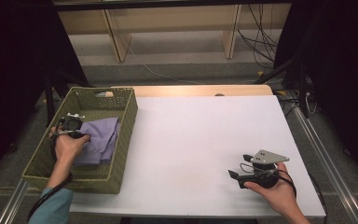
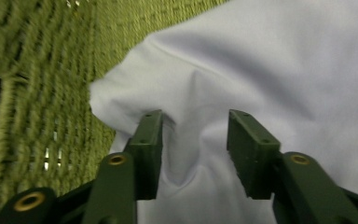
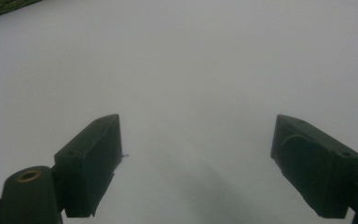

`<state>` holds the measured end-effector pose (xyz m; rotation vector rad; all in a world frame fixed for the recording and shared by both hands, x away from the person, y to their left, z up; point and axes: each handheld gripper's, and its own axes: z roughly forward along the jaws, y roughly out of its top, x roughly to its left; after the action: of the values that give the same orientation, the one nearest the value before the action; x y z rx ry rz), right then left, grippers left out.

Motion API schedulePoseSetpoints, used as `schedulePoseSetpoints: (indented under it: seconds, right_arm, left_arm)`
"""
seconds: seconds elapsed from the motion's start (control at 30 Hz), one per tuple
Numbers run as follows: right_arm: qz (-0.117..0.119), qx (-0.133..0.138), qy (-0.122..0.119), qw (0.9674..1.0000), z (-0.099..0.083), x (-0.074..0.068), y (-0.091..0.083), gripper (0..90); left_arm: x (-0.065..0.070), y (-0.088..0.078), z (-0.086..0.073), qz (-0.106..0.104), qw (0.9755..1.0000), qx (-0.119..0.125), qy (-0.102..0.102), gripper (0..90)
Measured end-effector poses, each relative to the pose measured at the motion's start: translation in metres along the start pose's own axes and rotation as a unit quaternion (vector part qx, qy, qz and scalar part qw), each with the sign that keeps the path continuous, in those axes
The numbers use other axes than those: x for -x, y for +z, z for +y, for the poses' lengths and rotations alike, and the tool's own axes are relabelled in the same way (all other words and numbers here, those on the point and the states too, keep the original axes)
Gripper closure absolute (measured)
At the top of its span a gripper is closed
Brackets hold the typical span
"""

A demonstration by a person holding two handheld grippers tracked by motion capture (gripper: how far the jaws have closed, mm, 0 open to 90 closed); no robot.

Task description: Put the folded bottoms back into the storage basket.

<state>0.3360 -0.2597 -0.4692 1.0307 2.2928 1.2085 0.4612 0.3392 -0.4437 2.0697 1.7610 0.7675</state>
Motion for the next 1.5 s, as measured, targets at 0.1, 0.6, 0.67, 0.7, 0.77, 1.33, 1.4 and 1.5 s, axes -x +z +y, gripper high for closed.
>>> schedulePoseSetpoints:
  seconds: [0.1,0.6,0.67,0.7,0.77,1.33,1.4,1.5]
  right_arm:
    - [0.000,0.001,-0.001,1.0000,0.000,0.000,0.000,17.3]
    - [0.000,0.000,-0.001,1.0000,0.000,0.000,0.000,17.3]
    - [0.000,0.001,-0.001,1.0000,0.000,0.000,0.000,17.3]
    - [0.000,0.001,-0.001,1.0000,0.000,0.000,0.000,17.3]
    - [0.000,0.001,-0.001,1.0000,0.000,0.000,0.000,17.3]
    - [-0.002,0.004,-0.001,1.0000,0.000,0.001,-0.001,17.3]
    - [-0.002,0.004,-0.001,1.0000,0.000,0.000,-0.002,17.3]
    - [0.000,0.004,-0.003,1.0000,0.001,0.001,-0.002,17.3]
  left_arm:
    - [0.003,-0.005,0.002,0.004,0.9999,0.010,0.001,50.8]
    - [0.013,-0.019,0.008,-0.025,0.9981,0.056,-0.007,36.3]
    - [0.013,-0.021,0.009,-0.029,0.9978,0.060,-0.009,34.0]
    - [0.012,-0.023,0.010,-0.032,0.9974,0.064,-0.013,32.7]
    - [0.012,-0.025,0.010,-0.036,0.9967,0.070,-0.017,30.8]
    - [0.015,-0.042,0.011,-0.092,0.9897,0.108,-0.023,17.7]
    - [0.016,-0.045,0.011,-0.097,0.9886,0.113,-0.022,16.0]
    - [0.018,-0.049,0.011,-0.113,0.9862,0.119,-0.022,15.6]
